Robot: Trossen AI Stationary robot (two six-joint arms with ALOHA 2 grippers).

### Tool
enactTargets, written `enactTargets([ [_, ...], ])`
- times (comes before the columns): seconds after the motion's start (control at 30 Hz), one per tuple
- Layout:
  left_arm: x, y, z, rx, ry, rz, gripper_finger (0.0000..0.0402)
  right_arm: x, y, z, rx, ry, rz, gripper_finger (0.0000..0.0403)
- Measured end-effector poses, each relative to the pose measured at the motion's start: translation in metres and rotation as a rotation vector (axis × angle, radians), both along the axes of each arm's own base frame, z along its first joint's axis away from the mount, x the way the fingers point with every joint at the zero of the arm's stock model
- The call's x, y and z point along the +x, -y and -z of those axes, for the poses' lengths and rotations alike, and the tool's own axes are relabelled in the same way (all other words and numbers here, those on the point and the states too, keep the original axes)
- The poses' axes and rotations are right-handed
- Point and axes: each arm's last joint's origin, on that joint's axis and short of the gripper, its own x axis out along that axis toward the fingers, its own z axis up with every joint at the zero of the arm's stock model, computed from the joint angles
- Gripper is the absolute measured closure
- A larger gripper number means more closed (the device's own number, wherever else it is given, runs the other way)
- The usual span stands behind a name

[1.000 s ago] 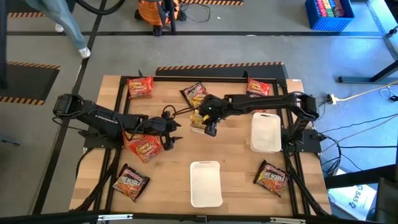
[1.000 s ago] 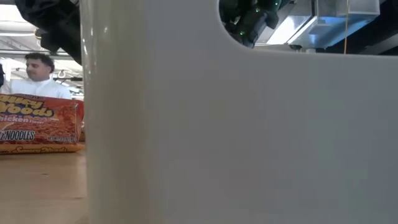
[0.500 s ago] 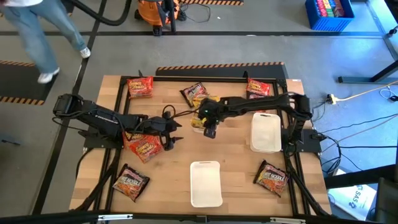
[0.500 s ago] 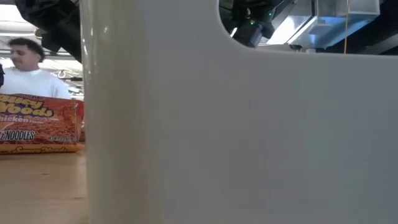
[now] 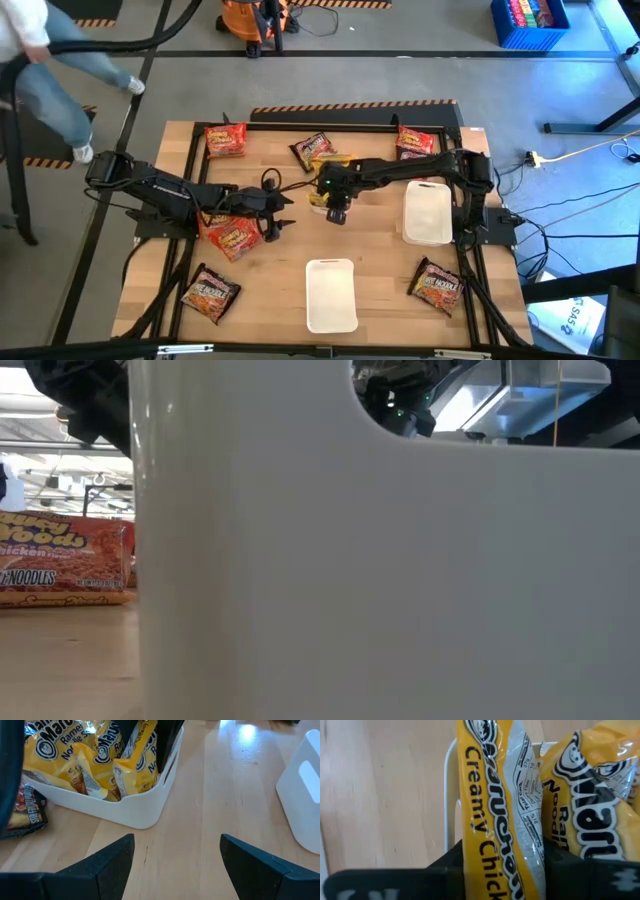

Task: Sort Maruchan noodles
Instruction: Put the yellow noodle pack in the top left white bin, then move the top left white bin to the top center of the table

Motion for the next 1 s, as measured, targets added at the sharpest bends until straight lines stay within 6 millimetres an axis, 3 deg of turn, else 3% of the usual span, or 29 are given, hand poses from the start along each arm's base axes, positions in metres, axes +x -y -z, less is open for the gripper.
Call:
enactTargets([
  [0.23, 0.0, 0.0, 0.0, 0.0, 0.002, 0.0, 0.0114, 0.001, 0.0, 0.001, 0.014, 0.0, 0.013, 0.0291],
  [0.47, 0.0, 0.001, -0.001, -0.01, 0.007, 0.015, 0.0114, -0.004, -0.001, 0.0, 0.018, -0.036, 0.011, 0.0208],
  [0.63, 0.002, 0.002, -0.002, -0.027, 0.028, 0.042, 0.0114, -0.02, -0.003, -0.029, 0.007, -0.026, -0.012, 0.0165],
  [0.83, 0.004, 0.002, -0.007, -0.029, 0.08, 0.043, 0.0114, -0.046, -0.007, -0.066, -0.012, -0.029, -0.044, 0.0154],
  [1.0, 0.005, 0.002, -0.008, -0.031, 0.093, 0.037, 0.0114, -0.063, -0.012, -0.062, -0.017, -0.015, -0.06, 0.0162],
])
